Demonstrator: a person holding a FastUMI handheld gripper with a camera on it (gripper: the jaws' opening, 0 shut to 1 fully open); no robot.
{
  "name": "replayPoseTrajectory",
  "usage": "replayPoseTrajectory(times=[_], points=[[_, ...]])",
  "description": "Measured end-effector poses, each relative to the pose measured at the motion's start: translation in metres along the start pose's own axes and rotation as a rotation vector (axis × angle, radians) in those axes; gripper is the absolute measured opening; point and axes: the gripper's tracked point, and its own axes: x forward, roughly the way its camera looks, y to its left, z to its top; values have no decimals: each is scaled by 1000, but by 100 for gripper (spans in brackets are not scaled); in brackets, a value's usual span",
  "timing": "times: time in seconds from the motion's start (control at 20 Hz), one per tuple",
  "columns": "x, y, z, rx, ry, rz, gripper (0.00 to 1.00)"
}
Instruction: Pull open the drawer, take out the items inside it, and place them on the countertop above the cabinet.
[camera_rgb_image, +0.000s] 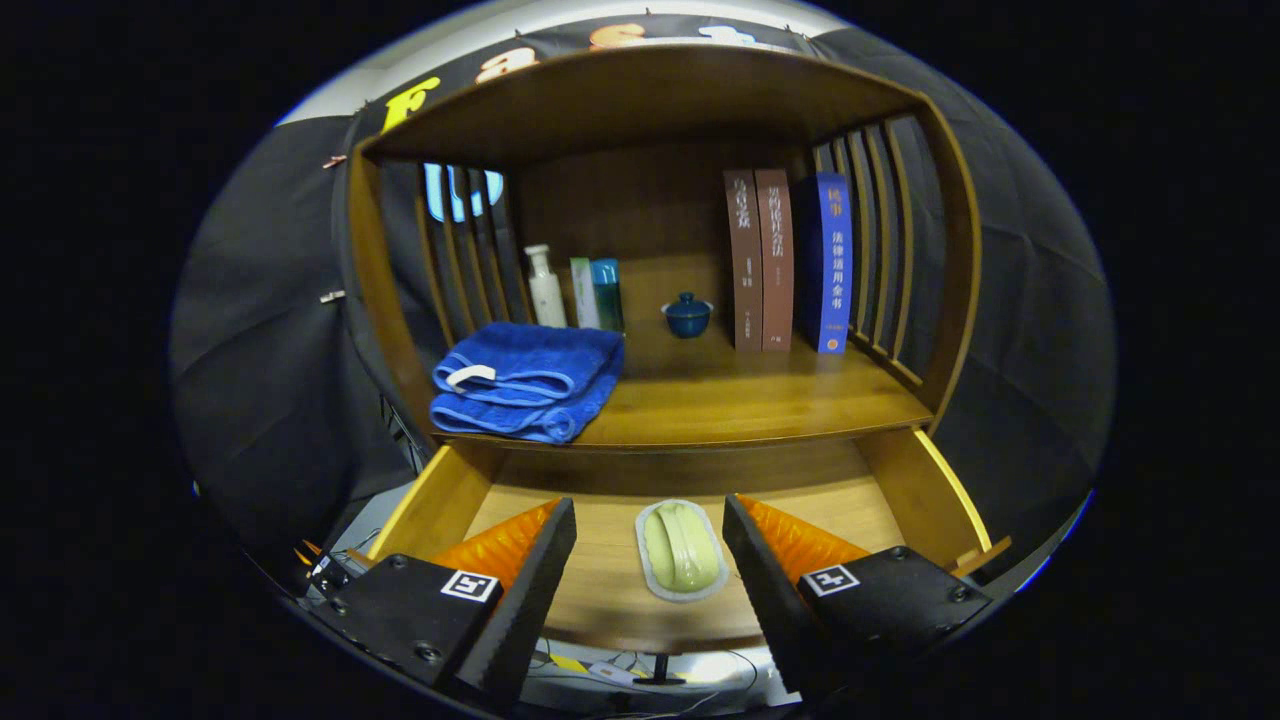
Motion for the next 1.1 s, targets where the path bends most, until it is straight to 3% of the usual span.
replayPoseTrajectory(times=[0.35, 0.75, 0.9, 1.1], points=[[74, -15, -47, 0, 343, -3, 86], [96, -23, -83, -48, 535, -35, 85], [103, -24, -94, -47, 575, -33, 78], [105, -28, -94, -46, 573, -38, 56]])
